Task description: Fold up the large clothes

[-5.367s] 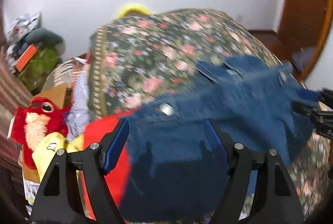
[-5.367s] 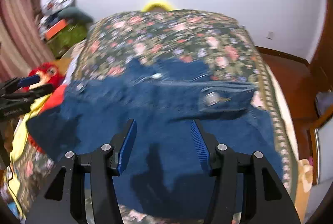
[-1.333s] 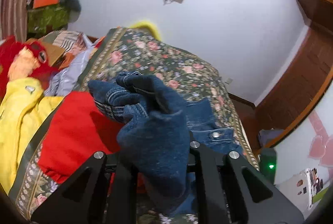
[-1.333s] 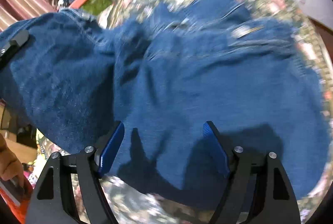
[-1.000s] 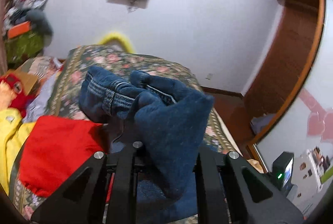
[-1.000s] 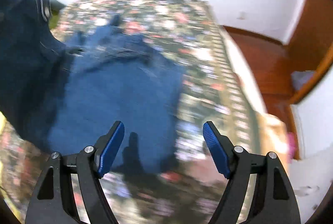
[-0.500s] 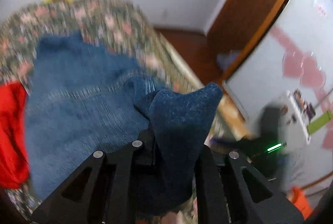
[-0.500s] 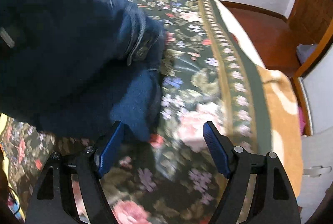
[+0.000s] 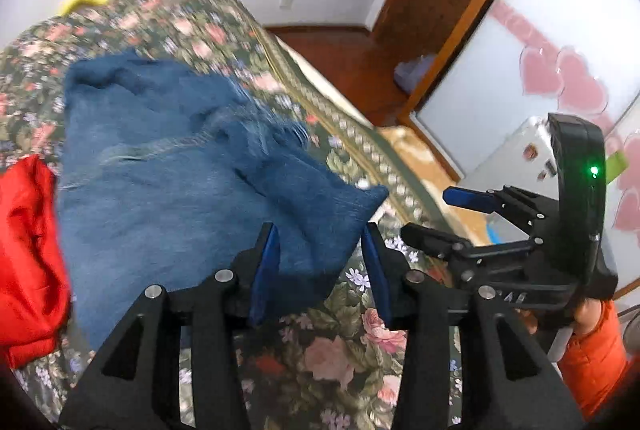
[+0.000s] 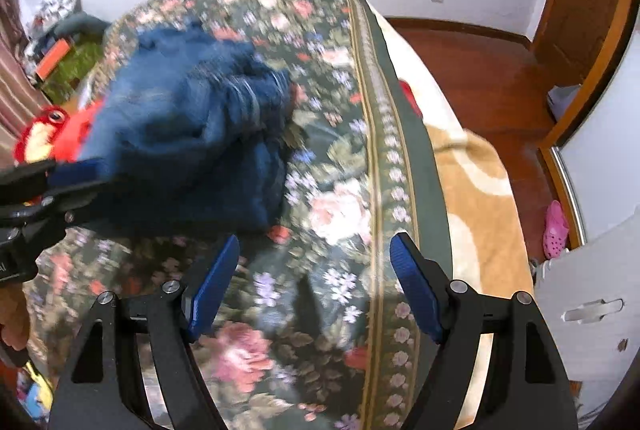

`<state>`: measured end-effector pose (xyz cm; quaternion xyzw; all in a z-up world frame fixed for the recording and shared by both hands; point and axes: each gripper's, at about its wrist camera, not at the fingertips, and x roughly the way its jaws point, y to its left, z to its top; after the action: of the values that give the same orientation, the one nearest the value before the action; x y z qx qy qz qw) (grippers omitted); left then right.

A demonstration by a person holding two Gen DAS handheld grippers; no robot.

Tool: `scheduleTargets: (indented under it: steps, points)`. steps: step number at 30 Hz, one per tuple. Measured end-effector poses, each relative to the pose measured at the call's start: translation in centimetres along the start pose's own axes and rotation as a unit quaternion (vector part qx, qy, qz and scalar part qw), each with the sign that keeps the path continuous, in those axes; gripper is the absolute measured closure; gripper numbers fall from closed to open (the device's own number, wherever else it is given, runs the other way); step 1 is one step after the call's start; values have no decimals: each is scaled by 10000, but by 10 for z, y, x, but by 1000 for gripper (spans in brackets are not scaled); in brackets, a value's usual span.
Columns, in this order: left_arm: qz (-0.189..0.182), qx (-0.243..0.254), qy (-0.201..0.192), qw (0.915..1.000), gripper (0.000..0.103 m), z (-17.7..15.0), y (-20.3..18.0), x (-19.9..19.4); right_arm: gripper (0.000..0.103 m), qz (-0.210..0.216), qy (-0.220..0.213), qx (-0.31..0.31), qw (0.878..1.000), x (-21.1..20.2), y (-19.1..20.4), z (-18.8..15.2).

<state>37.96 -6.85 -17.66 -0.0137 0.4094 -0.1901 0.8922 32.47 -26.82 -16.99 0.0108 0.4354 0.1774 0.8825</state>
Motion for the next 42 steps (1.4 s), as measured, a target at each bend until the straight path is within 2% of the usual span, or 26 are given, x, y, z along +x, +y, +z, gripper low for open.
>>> scheduleTargets:
  steps: [5, 6, 9, 11, 16, 20, 22, 26, 29, 32, 35, 38, 42]
  points:
    - [526, -48, -591, 9969, 43, -9, 22, -48, 28, 348, -382, -94, 9986, -25, 22, 19]
    - [751, -32, -670, 9949, 41, -11, 29, -55, 28, 413, -428, -124, 9982, -27, 28, 22]
    - [1372, -27, -679, 9882, 40, -17, 50, -60, 28, 498, -481, -214, 9974, -19, 46, 33]
    - [1584, -139, -594, 9855, 40, -21, 67, -59, 28, 529, -446, -260, 9973, -10, 55, 36]
    - [1696, -349, -326, 9844, 40, -38, 96, -45, 28, 584, -61, -298, 9978, 25, 67, 36]
    - [1664, -423, 28, 9852, 38, -55, 111, -24, 28, 294, 196, -320, 9989, 42, 61, 30]
    - [1592, -490, -9, 9860, 33, -63, 117, -20, 28, 134, 233, -275, 9993, 49, 51, 25]
    - [1587, -555, -104, 9857, 25, -72, 121, -16, 28, 194, 216, -202, 9994, 48, 32, 15]
    - [1668, -463, -140, 9848, 25, -76, 118, -14, 28, -140, 177, -252, 9994, 45, 25, 9]
    - [1753, -371, -175, 9837, 25, -79, 114, -17, 27, -648, 201, -248, 9974, 41, 15, 3]
    - [1745, -346, -167, 9839, 25, -80, 113, -22, 27, -534, 138, -242, 9982, 28, 10, 0]
    - [1823, -290, -161, 9827, 26, -78, 111, -30, 26, -470, -156, -264, 9984, 8, 11, 4]
    - [2008, -182, -271, 9791, 26, -70, 113, -45, 26, -133, -419, -214, 9988, -8, 17, 17]
